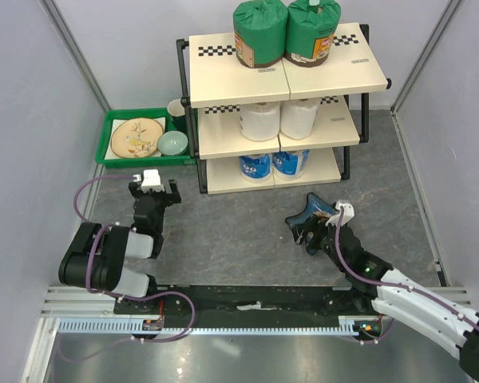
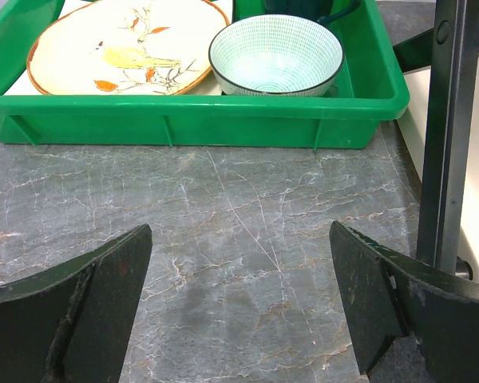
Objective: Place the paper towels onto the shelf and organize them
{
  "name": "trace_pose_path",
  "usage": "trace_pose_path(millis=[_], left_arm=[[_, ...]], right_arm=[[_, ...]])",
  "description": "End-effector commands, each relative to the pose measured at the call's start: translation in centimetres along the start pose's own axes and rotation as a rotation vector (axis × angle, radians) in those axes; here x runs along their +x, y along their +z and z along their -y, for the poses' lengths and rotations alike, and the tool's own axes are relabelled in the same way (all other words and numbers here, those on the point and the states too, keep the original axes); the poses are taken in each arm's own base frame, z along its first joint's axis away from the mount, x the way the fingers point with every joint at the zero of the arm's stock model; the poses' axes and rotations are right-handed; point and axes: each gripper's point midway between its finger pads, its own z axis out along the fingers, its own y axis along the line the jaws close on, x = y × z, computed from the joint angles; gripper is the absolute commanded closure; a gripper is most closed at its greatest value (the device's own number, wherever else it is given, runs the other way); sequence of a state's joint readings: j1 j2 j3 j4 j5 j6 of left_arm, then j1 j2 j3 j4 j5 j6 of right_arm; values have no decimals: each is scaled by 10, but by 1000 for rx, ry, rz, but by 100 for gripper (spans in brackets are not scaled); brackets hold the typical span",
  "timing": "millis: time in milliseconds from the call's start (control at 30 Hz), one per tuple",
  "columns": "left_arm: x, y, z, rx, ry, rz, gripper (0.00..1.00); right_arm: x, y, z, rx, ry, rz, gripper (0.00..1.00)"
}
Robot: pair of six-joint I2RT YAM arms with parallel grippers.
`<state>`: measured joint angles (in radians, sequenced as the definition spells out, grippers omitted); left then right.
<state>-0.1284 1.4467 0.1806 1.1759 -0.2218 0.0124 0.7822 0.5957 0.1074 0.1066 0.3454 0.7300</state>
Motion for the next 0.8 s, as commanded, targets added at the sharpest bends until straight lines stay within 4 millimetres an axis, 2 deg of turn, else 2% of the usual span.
trace_pose_path(millis=[0, 67, 100, 133, 200, 267, 367, 533, 667, 700, 733, 767], left_arm=[[-14, 6, 1, 7, -7, 43, 1], [-15, 6, 1, 7, -8, 46, 1], [-15, 6, 1, 7, -6, 46, 1], [-14, 6, 1, 7, -6, 45, 1], [-14, 6, 1, 7, -7, 45, 1], [-15, 6, 1, 7, -6, 46, 2], [-14, 6, 1, 7, -6, 45, 6], [-15, 6, 1, 5, -8, 46, 19], [-14, 6, 1, 7, -8, 43, 38], [-15, 6, 1, 7, -8, 46, 55], [-14, 6, 1, 7, -7, 45, 63], [-14, 6, 1, 7, -7, 45, 67]], right_arm=[[-35, -23, 4, 126, -24, 13, 11], [-57, -33, 4, 164, -30, 58, 10], [-56, -38, 10, 196, -42, 42, 10], [-65, -42, 3, 179, -24, 62, 10], [-68, -48, 8, 208, -5, 58, 10], [-80, -56, 8, 237, 26, 89, 10], [-93, -71, 19, 307, 35, 119, 10], [-104, -80, 23, 319, 85, 173, 10], [-109, -85, 24, 310, 110, 211, 10], [-110, -85, 25, 311, 111, 214, 10], [-109, -85, 25, 310, 110, 211, 10], [-109, -85, 25, 311, 110, 212, 10]])
